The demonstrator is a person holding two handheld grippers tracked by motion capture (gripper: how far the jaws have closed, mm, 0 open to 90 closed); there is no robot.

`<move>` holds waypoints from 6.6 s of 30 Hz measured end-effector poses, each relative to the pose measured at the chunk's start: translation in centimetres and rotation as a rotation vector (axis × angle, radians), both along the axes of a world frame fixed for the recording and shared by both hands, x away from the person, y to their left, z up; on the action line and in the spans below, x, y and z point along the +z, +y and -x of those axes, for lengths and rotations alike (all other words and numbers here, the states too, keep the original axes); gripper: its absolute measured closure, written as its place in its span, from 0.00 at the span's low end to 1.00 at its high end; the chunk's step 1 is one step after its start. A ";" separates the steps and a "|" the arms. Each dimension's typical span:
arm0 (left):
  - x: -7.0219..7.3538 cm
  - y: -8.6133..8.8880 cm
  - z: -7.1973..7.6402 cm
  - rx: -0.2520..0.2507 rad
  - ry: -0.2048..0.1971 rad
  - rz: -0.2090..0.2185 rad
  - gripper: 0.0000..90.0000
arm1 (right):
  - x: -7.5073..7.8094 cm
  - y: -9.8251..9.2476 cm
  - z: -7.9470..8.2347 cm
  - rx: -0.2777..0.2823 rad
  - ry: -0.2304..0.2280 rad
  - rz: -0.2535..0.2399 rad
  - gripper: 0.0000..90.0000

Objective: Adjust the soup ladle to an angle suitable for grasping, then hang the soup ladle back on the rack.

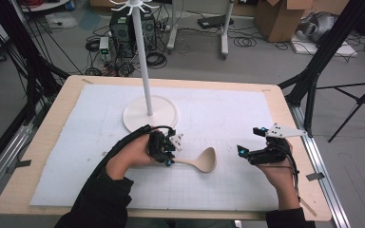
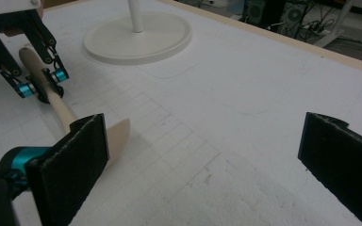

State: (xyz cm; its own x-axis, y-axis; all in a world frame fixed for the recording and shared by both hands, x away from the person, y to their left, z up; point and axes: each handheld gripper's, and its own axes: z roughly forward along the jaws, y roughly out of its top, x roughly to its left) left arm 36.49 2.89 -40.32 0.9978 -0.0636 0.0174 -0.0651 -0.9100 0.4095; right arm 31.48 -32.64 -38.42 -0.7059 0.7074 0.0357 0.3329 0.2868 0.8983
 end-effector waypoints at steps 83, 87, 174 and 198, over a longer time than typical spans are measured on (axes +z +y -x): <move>3.5 17.0 3.7 0.437 -0.059 0.590 0.24 | 0.0 -0.1 0.0 -0.002 0.005 0.004 0.01; 3.6 17.3 3.8 0.442 -0.067 0.606 0.18 | 0.1 -0.3 0.0 -0.003 0.002 -0.008 0.01; 2.5 22.1 4.2 0.526 -0.153 0.740 0.02 | 1.6 15.5 -4.2 0.434 0.179 0.328 0.01; 2.6 22.3 4.2 0.530 -0.156 0.744 0.02 | -1.7 20.0 -4.2 0.533 0.303 0.670 0.16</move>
State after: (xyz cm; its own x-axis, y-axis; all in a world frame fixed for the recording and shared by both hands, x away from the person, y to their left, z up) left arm 32.25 25.21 -37.75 0.8761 0.4820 0.0069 0.1813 -0.3428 0.9218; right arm 35.65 -12.63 -40.16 -0.9730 0.2290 -0.0280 0.2012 0.9015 0.3831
